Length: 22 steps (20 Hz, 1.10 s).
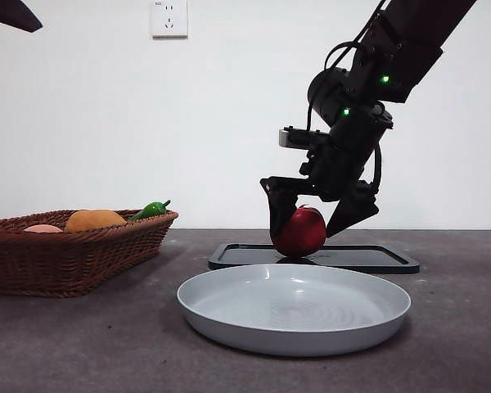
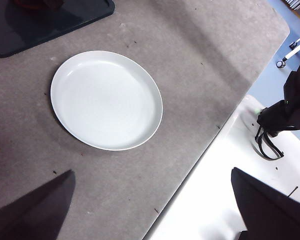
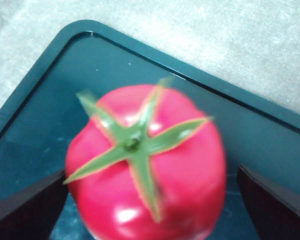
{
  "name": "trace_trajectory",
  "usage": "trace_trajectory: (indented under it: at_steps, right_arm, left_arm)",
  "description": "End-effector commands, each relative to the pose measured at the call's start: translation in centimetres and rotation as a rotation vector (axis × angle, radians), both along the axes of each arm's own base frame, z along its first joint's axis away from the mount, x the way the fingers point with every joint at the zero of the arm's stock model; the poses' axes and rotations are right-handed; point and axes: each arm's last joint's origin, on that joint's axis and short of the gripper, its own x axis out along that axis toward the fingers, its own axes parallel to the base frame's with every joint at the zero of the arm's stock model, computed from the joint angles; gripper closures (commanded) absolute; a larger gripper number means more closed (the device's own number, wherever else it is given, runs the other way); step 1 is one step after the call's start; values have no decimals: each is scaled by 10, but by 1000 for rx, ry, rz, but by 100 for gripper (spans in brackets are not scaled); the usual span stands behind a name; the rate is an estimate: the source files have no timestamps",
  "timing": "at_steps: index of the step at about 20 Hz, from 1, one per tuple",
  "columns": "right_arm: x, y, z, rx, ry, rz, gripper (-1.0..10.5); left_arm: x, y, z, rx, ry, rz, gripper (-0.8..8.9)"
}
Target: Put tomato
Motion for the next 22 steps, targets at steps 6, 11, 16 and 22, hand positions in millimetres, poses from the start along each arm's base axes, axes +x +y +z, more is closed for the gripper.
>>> trace_trajectory:
  at_steps: [6, 11, 16, 22]
  right_arm:
    - [-30, -10, 80, 26, -57, 2, 417]
    - [-91, -33, 164, 94, -116, 46, 417]
    - [-163, -61, 214, 110, -122, 63, 417]
    - [-240, -86, 213, 156, -147, 120, 419]
  left_arm:
    - [1, -1, 4, -8, -25, -16, 318]
    - [1, -1, 4, -8, -25, -16, 318]
    - [1, -1, 4, -8, -25, -16, 318]
    - [1, -1, 4, -8, -25, -16, 318]
